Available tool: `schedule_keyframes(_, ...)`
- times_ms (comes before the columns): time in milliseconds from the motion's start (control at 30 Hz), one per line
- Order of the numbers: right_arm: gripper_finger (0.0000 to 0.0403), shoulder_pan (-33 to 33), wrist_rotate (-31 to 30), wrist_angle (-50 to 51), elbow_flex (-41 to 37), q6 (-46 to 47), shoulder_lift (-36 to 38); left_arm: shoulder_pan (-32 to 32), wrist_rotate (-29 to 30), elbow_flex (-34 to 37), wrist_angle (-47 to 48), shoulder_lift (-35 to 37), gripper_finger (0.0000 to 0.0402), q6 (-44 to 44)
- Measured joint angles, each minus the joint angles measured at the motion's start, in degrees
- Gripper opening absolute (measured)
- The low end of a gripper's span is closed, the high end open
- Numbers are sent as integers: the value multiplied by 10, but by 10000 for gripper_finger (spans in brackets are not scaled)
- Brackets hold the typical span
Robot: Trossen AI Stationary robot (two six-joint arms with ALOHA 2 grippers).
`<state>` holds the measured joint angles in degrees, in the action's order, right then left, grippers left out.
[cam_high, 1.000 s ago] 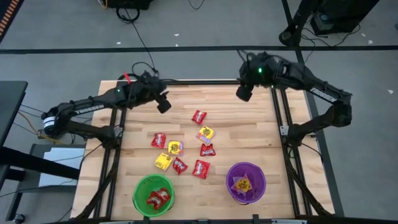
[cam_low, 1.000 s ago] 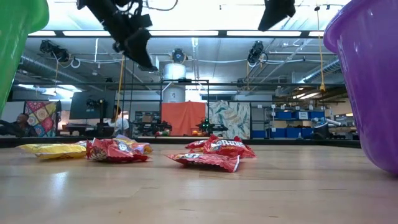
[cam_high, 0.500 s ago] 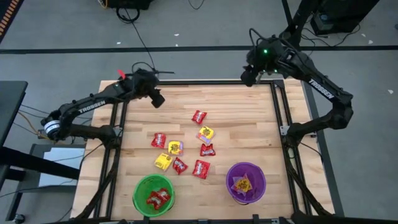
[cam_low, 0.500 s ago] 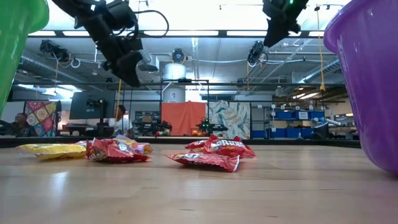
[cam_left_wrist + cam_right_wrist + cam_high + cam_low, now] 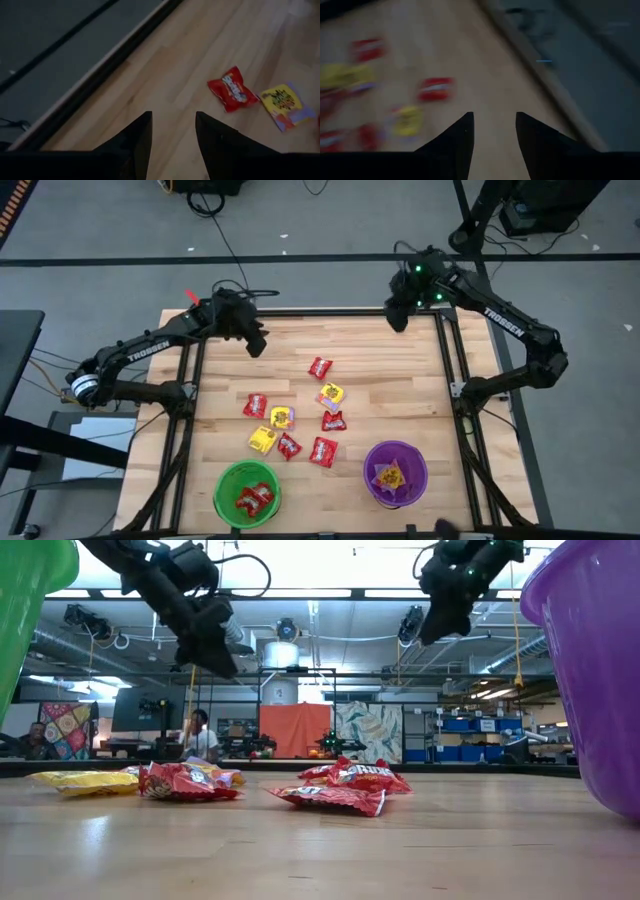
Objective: Sort candy by brand, put in halloween buckets
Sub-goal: Put the yellow candy into the purple bucket
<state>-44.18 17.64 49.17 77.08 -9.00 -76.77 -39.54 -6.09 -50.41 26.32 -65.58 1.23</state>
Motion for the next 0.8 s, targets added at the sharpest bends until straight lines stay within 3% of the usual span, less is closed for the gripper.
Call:
schedule_keyframes(100,158,37,79,17,-6,3,0,7,-5,0,11,0,156,-3)
schedule_keyframes(167,158,71,82,14,-7,16,0,14,-6,0,10,0,156,-2)
schedule_keyframes(567,158,283,-105,-62,-7,95,0,60,-5,0,5,0,156,-29)
schedule_keyframes(800,158,329,-105,-122,-16,109,-3,74,-5,0,22,0,156,-32)
